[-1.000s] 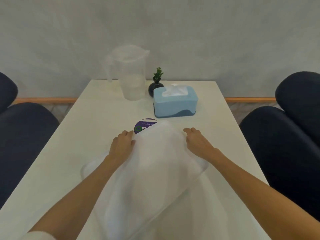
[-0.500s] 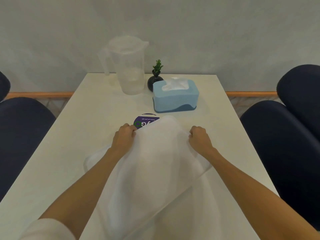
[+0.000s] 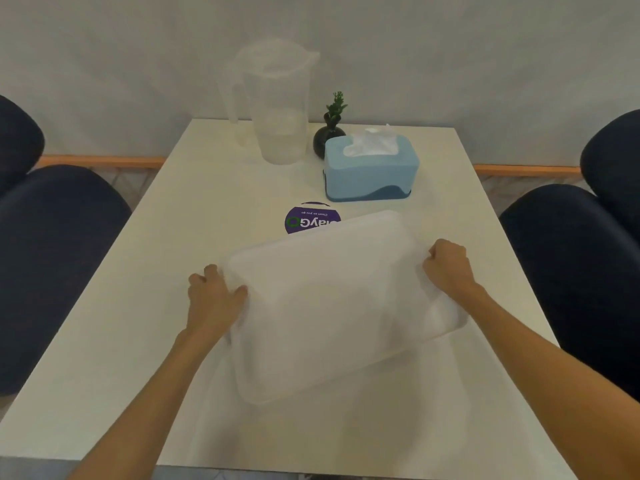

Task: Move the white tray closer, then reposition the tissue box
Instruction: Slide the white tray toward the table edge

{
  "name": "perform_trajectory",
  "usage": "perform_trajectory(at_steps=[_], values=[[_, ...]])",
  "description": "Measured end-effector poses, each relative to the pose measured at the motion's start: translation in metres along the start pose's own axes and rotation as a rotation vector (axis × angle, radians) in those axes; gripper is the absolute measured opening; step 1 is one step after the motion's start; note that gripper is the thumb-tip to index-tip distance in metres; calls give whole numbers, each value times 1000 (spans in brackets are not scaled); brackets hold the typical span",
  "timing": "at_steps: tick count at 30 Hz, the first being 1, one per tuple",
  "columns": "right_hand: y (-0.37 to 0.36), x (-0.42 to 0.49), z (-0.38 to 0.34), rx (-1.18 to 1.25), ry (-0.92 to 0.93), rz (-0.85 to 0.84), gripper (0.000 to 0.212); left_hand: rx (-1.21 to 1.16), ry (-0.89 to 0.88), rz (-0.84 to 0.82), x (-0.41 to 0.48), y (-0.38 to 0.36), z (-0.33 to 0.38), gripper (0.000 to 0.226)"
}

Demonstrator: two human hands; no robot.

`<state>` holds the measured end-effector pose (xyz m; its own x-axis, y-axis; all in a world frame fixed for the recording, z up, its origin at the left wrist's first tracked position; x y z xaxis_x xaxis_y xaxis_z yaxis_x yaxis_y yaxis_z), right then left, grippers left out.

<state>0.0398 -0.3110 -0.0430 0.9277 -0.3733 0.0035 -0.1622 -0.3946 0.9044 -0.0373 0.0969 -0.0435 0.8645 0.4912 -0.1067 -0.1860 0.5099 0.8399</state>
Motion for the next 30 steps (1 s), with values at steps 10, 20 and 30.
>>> perform_trajectory(at_steps=[10, 20, 30], values=[[20, -14, 35, 64, -17, 61, 19, -87, -133, -31, 2, -10, 17, 29], [51, 7, 96, -3, -141, 104, 20, -122, -254, -78, 3, -51, 93, 27], [73, 40, 136, -15, -154, 8, 12, -31, -302, -5, -3, -84, 146, 26]])
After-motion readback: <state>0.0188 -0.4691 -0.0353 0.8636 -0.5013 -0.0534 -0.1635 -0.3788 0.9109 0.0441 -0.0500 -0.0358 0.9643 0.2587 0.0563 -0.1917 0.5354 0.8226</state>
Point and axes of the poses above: each hand's wrist, its own x-axis towards the middle knuckle, its own y-axis out of the back of the hand, z = x × y, the point moved 6 cm from there along x, towards the middle knuckle, and after that the axes turned 9 degrees about z, right-handed, at the moved point
